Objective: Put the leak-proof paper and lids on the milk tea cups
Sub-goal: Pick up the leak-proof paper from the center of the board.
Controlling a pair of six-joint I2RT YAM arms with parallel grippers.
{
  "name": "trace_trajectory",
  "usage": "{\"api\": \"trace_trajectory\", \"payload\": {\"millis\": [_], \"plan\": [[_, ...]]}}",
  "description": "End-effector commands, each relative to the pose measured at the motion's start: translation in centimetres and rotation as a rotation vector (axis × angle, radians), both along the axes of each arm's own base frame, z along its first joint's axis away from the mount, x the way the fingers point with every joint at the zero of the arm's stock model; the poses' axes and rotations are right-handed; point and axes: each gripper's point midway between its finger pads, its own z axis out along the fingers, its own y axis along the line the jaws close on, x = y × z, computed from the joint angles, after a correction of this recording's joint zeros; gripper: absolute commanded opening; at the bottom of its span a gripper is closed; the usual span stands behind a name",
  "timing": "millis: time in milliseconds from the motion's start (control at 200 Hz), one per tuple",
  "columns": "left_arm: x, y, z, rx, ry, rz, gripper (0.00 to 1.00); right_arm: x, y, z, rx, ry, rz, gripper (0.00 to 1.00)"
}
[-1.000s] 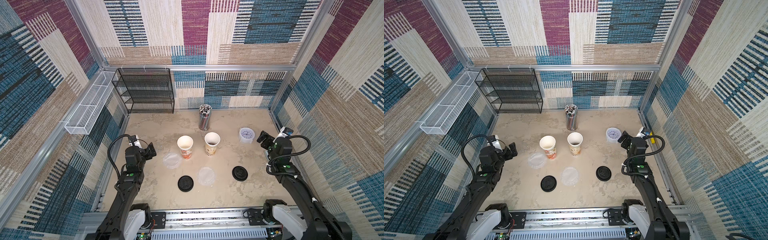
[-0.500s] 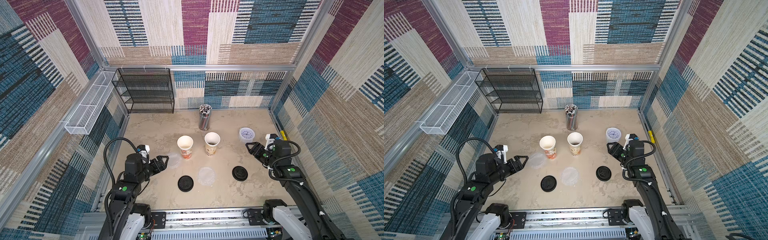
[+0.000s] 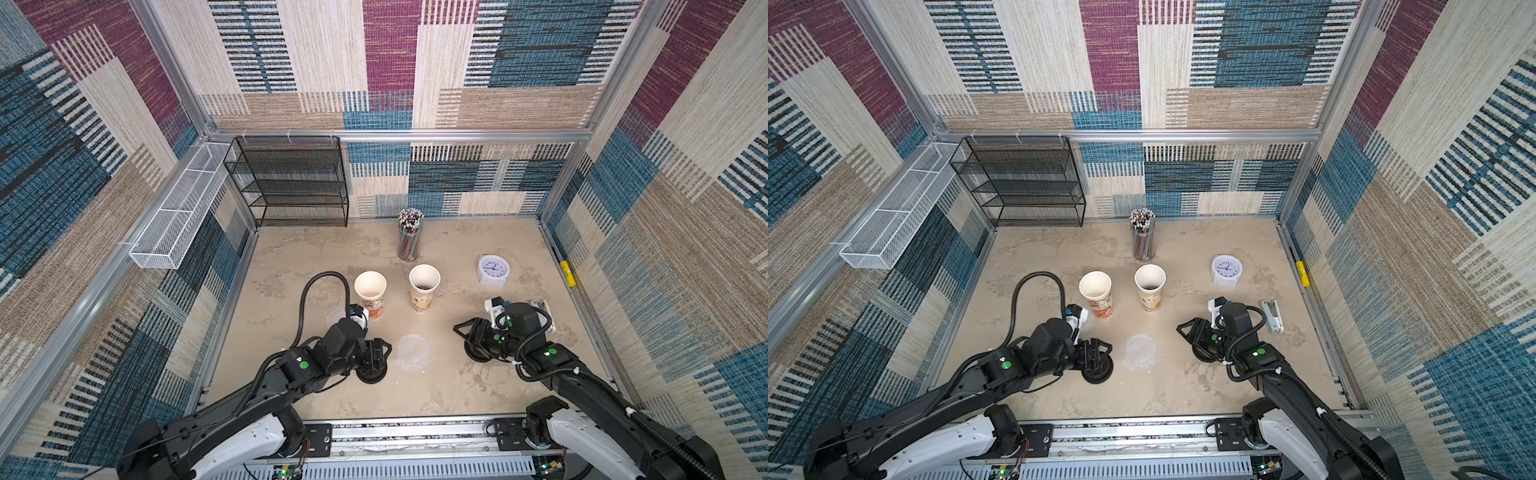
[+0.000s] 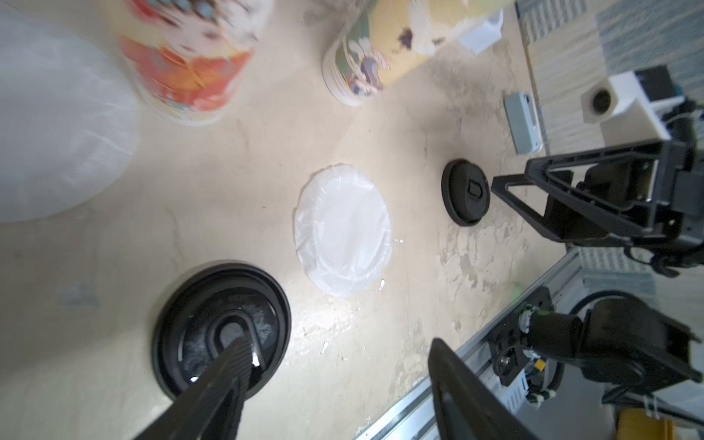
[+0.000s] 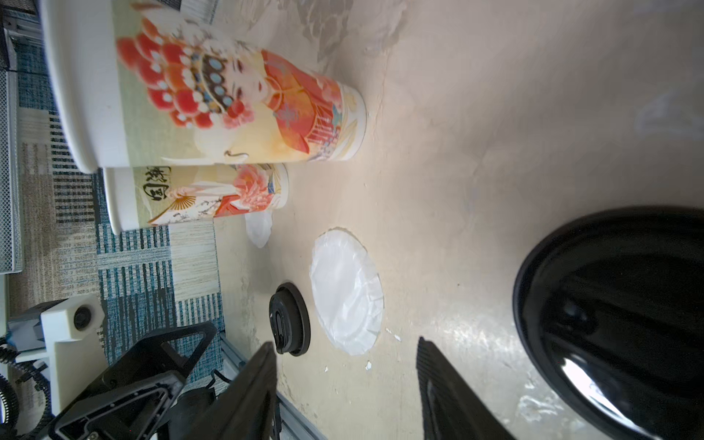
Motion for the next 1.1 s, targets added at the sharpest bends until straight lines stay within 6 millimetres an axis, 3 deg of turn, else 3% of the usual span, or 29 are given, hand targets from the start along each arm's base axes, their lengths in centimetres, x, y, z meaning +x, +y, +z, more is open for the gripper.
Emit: {"api": "trace_trajectory", "payload": {"millis": [0,255,476,706,1097], "plan": [[2.4,-2.3,1.2,-0.016,-0.099,0.07,0.73,-0.5,1.2,0.1,0.06,0.013,0.005,0.61],[4.4,-5.3,-1.2,0.054,-0.094,0.088,0.68,-2.1,3.5,-2.1,0.052,0.079,0.087,0.58],[5.6,-5.6,-3.6,0.166,-0.084,0.11,0.7,-2.6,4.3,-3.8,0.041,0.108,0.098,0.58],[5.1,-6.4,-6.6,0.195,0.005,0.098,0.7,-3.1,4.9,-4.9,0.043,0.132,0.123,0.57],[3.2,-8.3,-9.2,0.142,0.149,0.054,0.59,-3.2,5.1,-6.3,0.043,0.147,0.124,0.56]]}}
